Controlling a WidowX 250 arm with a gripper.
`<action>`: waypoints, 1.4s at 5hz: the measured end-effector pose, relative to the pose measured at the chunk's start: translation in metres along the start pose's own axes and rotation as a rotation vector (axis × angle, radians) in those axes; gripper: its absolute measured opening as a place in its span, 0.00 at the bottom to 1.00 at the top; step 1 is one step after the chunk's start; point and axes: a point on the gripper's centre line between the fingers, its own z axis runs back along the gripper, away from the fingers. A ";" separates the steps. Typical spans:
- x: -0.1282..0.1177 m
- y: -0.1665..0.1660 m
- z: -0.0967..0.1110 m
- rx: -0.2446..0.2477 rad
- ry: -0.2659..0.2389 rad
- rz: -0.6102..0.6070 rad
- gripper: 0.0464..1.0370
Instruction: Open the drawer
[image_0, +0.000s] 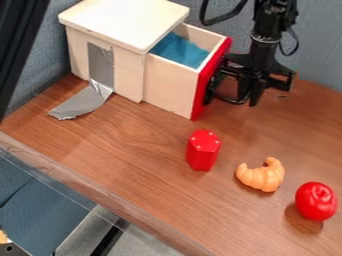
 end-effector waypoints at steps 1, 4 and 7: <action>0.002 0.000 0.001 -0.020 -0.010 0.018 0.09; 0.002 -0.006 -0.002 -0.046 -0.009 0.029 0.09; -0.010 -0.033 -0.008 -0.068 0.008 -0.035 0.12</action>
